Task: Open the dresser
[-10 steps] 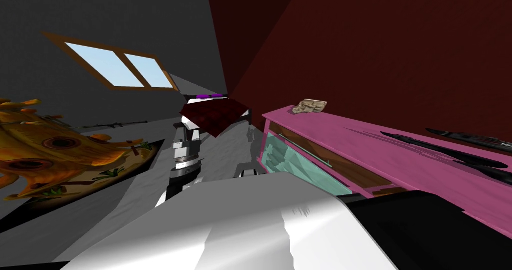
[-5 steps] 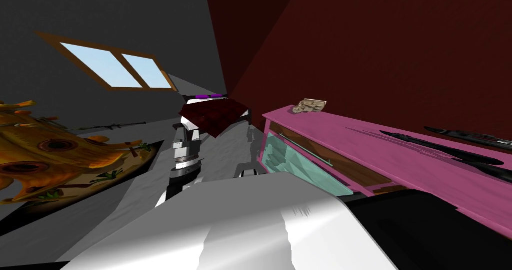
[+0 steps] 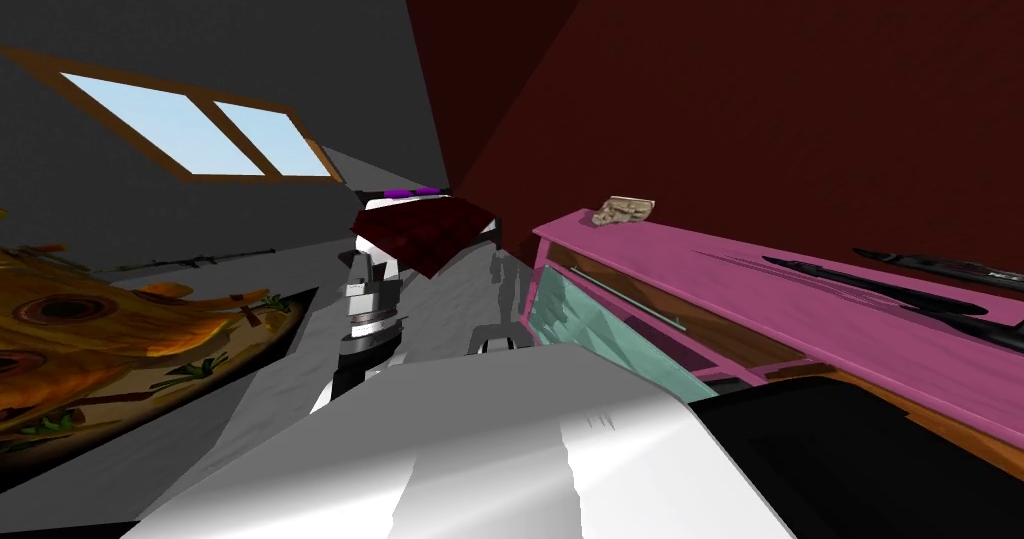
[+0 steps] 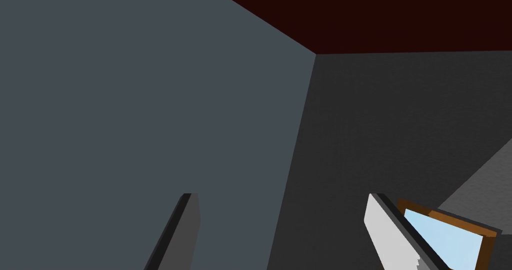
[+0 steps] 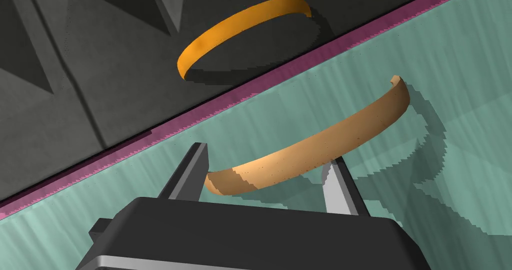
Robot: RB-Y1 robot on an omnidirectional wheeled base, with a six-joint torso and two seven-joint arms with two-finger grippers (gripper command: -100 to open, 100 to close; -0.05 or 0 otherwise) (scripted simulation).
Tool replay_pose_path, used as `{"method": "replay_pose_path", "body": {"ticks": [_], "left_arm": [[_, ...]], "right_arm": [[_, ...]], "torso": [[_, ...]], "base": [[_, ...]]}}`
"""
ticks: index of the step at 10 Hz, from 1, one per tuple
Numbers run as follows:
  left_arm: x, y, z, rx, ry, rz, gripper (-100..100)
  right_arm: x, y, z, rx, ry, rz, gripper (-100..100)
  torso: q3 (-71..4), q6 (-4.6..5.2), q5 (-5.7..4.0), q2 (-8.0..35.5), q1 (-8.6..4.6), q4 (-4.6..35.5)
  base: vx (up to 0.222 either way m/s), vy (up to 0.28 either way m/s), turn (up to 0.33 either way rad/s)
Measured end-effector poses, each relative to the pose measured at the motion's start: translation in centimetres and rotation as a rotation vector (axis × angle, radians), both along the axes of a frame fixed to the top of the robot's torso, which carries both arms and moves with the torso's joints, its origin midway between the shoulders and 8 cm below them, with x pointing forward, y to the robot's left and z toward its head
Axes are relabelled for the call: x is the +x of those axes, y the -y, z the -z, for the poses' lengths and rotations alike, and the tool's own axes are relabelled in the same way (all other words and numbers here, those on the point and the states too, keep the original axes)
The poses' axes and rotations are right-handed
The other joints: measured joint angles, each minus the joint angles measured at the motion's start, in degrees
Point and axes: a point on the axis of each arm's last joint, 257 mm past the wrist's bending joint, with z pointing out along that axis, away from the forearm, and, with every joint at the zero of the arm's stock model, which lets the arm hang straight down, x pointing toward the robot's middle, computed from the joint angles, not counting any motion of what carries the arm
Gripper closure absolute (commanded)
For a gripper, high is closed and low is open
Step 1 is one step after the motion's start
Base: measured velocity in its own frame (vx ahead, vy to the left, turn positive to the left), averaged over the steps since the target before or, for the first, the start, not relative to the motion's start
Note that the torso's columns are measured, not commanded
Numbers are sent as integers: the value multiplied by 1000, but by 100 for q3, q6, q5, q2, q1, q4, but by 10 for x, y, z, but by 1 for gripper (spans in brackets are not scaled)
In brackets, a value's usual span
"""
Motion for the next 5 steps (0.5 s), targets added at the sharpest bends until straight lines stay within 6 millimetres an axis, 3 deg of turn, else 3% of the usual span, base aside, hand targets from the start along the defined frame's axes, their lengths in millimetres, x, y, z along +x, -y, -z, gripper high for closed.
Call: {"method": "replay_pose_path", "body": {"ticks": [3, 5], "left_arm": [[0, 0, 0, 0, 0, 0, 0], [0, 0, 0, 0, 0, 0, 0]], "right_arm": [[-20, -1, 1, 3, -5, 90, 100], [-31, -3, 1, 11, -5, 142, 100]], "torso": [[-4, -13, 3, 2, -17, -2], [-14, -16, 20, 7, -43, 1]], "base": [[54, 211, -108], [64, 133, -110]]}}
